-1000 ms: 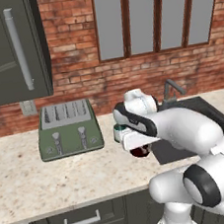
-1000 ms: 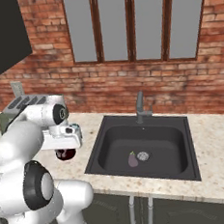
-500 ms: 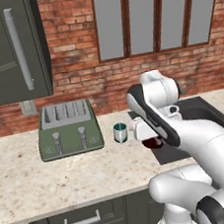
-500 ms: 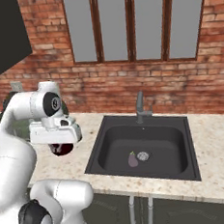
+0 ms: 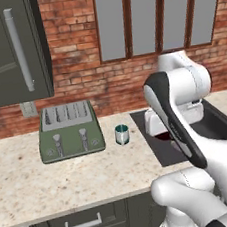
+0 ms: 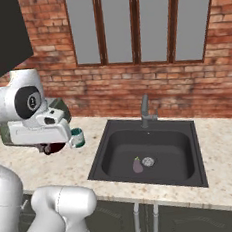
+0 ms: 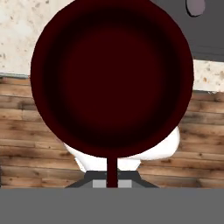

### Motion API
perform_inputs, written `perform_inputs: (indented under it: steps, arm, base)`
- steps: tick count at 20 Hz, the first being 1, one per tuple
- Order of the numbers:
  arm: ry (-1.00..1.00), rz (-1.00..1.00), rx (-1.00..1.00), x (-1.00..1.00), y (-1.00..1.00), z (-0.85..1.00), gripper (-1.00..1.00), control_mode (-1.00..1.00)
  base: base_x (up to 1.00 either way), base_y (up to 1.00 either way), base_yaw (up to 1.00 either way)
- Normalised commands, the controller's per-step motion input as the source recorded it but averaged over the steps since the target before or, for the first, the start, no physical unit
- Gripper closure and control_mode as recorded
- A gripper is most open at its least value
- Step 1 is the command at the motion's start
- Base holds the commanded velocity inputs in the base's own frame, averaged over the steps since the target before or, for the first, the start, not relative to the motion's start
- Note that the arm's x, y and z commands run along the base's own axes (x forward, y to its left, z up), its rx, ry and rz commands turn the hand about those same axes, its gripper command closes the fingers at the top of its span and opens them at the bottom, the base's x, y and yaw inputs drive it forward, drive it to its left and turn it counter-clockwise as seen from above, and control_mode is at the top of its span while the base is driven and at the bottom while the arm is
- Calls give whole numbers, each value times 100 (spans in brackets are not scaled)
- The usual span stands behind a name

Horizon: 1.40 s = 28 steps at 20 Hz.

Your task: Clear the mugs and bowl far away from the sink.

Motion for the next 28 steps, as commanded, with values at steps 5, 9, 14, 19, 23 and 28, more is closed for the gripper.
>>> perform_inputs:
  steps: [5, 9, 14, 19, 23, 28]
  arm:
    - [-10, 1, 0, -36, -2, 63, 100, -100]
    - [-1, 0, 0, -23, 0, 44, 100, -100]
    - [0, 0, 1, -8, -3, 25, 100, -100]
    - [0, -4, -1, 11, -19, -11, 100, -100]
    - [0, 0, 0, 0, 0, 0, 100, 100]
    - [0, 0, 0, 0, 0, 0, 100, 100]
  base:
    - [0, 0, 0]
    - [0, 0, 0]
    - [0, 0, 0]
    - [0, 0, 0]
    - [0, -40, -78]
    - [0, 0, -100]
